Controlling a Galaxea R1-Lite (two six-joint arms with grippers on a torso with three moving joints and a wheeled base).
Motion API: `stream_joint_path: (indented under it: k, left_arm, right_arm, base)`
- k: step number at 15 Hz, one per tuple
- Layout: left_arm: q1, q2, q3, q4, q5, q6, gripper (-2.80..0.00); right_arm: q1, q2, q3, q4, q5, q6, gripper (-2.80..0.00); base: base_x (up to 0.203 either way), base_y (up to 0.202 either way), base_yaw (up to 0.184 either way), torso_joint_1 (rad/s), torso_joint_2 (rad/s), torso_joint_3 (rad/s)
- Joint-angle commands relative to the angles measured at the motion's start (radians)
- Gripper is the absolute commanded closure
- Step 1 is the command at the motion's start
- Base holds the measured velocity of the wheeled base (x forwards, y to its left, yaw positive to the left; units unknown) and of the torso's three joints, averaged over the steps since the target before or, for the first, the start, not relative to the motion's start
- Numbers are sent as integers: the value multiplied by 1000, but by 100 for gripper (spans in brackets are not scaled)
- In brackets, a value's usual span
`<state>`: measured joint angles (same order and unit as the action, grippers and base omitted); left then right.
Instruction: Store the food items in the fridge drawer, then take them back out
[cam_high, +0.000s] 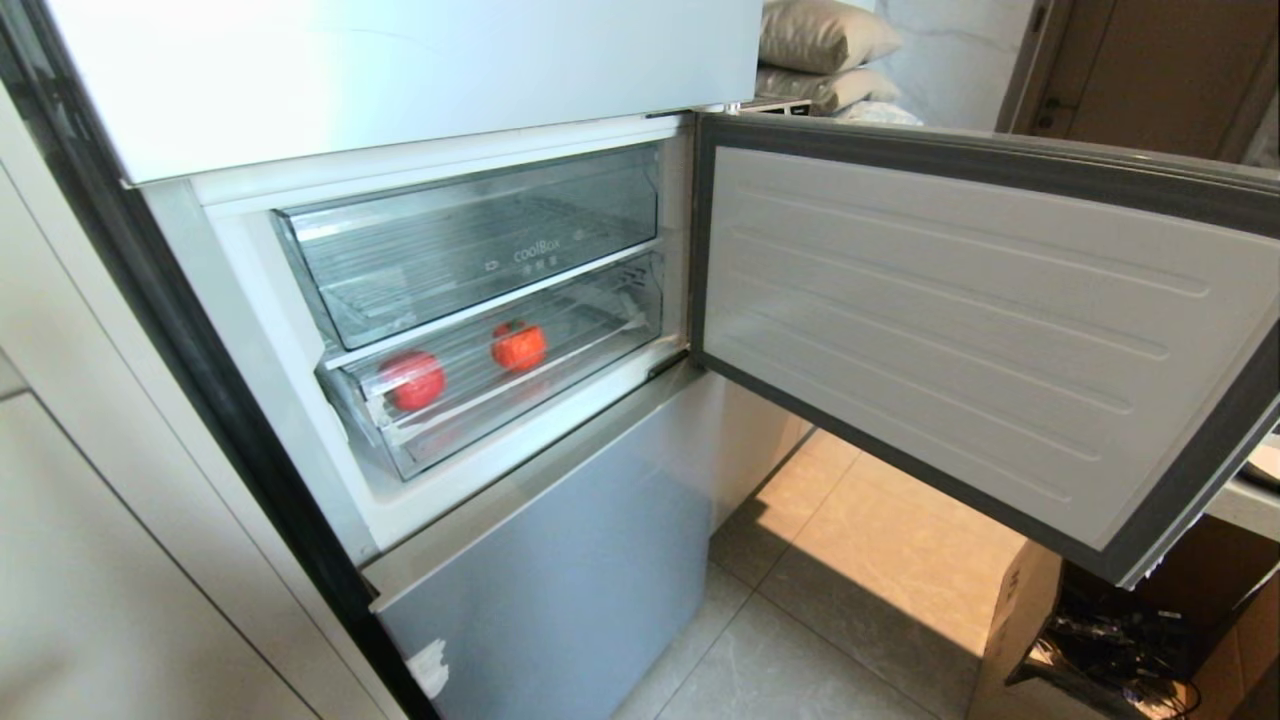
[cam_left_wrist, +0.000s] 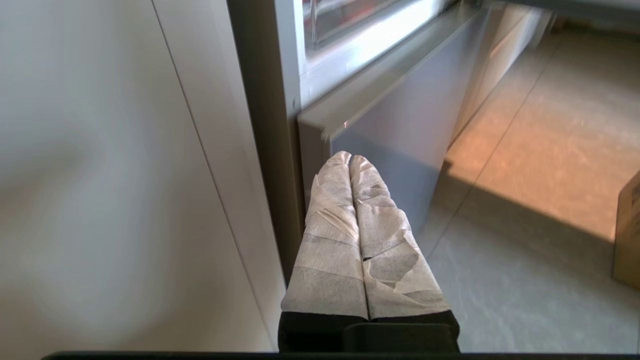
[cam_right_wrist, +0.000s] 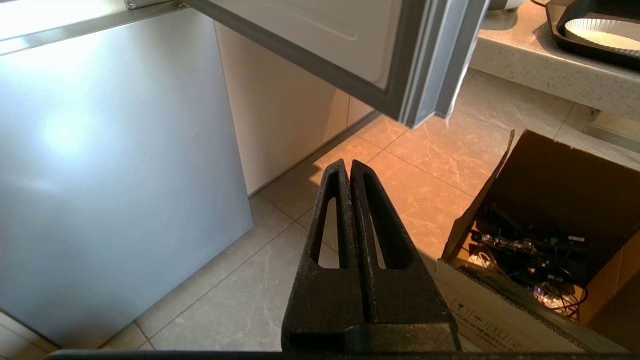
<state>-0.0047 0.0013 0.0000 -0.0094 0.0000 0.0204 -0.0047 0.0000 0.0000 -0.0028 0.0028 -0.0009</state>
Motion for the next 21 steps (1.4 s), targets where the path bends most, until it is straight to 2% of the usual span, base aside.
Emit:
stream_joint_path:
  k: [1, 11, 21]
  left_arm:
    - [-1, 0, 0, 9, 0, -8, 0]
    - [0, -1, 0, 15, 0, -14, 0]
    - [0, -1, 0, 15, 0, -14, 0]
  right_arm:
    - [0, 1, 0, 0, 0, -1, 0]
    - [0, 2, 0, 0, 0, 1, 0]
    - [0, 0, 0, 0, 0, 1, 0]
  base:
    - [0, 0, 0, 0, 0, 0]
    - [-1, 0, 5, -1, 0, 0]
    - [3, -8, 168, 3, 2, 1]
